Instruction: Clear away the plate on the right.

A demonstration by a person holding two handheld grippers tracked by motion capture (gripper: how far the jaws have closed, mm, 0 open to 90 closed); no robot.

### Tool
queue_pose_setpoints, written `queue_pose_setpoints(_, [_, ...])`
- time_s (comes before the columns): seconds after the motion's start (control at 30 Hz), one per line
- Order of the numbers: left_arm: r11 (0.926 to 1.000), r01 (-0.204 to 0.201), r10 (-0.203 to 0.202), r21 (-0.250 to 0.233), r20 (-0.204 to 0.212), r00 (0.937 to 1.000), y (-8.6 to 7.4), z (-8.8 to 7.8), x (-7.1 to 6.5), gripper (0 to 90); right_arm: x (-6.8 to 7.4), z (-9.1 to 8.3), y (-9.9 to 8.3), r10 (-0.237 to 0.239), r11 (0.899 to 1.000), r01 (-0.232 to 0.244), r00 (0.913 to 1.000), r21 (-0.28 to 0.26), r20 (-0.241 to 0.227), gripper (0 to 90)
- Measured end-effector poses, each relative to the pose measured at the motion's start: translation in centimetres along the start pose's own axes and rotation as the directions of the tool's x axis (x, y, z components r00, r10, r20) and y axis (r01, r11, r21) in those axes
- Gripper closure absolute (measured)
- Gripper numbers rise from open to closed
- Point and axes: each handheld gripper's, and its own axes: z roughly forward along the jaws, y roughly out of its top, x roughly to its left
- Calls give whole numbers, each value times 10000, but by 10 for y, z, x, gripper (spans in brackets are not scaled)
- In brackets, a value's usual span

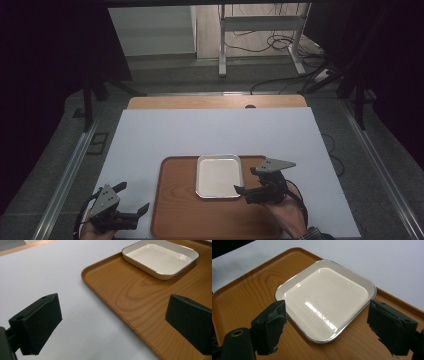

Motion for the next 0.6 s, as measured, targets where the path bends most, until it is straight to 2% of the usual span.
queue_pose_setpoints(0.6, [10000,-48,48,7,-27,10000,-1,-1,-1,1,-11,-12,-10,35,10000,-32,9993,-77,382,98])
